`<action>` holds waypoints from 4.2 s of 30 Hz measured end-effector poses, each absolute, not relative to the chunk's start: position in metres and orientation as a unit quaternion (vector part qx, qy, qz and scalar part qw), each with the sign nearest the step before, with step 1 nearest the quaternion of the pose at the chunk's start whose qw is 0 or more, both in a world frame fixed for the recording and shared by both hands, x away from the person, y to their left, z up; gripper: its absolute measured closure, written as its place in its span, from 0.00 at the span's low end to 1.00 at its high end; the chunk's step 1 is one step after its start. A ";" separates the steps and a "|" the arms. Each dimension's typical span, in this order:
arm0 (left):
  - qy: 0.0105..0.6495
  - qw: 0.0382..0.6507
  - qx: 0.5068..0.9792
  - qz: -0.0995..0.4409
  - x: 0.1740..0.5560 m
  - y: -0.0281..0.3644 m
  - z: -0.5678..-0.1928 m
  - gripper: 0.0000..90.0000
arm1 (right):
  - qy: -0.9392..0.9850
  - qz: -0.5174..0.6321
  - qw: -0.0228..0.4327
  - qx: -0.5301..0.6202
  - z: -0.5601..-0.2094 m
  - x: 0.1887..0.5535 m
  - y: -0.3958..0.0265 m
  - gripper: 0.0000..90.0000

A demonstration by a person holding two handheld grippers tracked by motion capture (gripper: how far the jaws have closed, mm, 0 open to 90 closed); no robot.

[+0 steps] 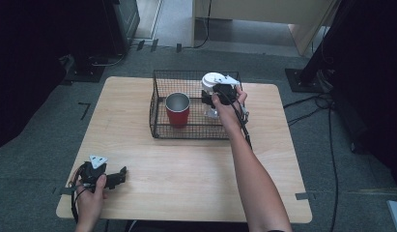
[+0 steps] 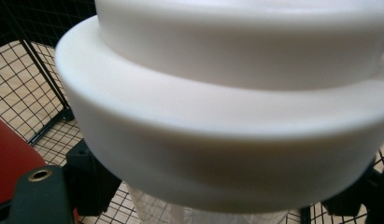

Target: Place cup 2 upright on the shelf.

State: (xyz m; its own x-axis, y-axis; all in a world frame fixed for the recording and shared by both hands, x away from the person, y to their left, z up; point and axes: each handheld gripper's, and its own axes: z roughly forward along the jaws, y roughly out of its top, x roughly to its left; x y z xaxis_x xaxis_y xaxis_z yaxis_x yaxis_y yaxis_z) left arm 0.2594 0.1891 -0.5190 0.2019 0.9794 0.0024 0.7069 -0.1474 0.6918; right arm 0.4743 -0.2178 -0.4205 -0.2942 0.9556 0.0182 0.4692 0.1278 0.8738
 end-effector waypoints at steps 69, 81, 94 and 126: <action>0.585 0.285 0.721 0.238 0.259 0.188 -0.519 0.02 | 0.729 0.311 0.282 0.540 -0.395 0.406 -0.198 0.09; 0.585 0.285 0.721 0.237 0.259 0.188 -0.519 0.02 | 0.724 0.335 0.283 0.532 -0.385 0.381 -0.205 0.09; 0.585 0.284 0.721 0.238 0.259 0.188 -0.519 0.01 | 0.704 0.380 0.284 0.529 -0.390 0.353 -0.240 0.09; 0.585 0.284 0.722 0.238 0.259 0.188 -0.519 0.01 | 0.652 0.409 0.307 0.560 -0.437 0.284 -0.331 0.09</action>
State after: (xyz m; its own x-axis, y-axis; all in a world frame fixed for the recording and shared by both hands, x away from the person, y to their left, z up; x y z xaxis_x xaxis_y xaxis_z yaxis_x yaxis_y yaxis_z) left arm 0.2595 0.1884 -0.5190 0.2031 0.9791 0.0108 0.7089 -0.1546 0.6881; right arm 0.2836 -0.3306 -0.4372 -0.1844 0.9812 0.0577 0.4792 0.0385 0.8769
